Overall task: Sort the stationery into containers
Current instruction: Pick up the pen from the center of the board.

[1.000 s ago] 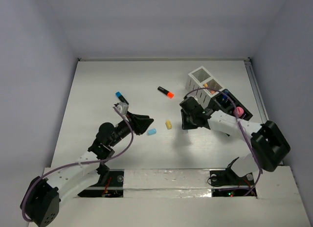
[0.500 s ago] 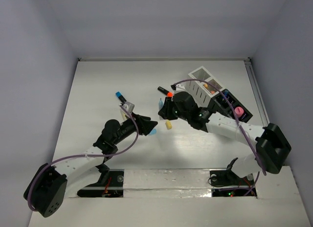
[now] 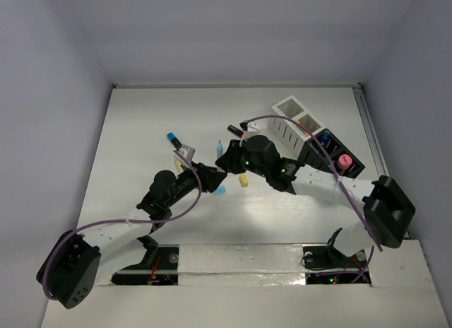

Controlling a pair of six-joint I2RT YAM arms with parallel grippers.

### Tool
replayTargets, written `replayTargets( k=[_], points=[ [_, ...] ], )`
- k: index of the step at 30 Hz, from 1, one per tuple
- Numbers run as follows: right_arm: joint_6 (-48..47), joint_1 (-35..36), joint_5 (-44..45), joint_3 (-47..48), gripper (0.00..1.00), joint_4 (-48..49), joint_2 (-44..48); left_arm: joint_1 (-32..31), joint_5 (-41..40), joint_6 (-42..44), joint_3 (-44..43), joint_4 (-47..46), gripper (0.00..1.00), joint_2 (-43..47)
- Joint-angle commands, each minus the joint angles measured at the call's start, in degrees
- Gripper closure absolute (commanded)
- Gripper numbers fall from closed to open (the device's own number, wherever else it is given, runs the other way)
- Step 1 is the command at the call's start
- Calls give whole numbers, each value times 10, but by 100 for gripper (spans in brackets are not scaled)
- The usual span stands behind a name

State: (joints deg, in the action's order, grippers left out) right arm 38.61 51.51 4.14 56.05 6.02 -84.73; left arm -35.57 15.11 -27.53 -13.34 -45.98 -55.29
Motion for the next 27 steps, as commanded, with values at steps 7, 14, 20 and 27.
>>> replayTargets(
  k=[7,14,20,27],
  points=[
    [24,27,-19,-3,97,47,-7,-2,-24,11,-26,-16,59,11],
    [30,45,-19,-2,97,47,-11,-2,-28,10,-27,-10,79,12],
    [30,45,-8,-4,97,36,-7,-2,-49,10,-27,8,100,25],
    [12,45,22,-7,59,-6,18,-2,-54,11,-23,10,100,40]
  ],
)
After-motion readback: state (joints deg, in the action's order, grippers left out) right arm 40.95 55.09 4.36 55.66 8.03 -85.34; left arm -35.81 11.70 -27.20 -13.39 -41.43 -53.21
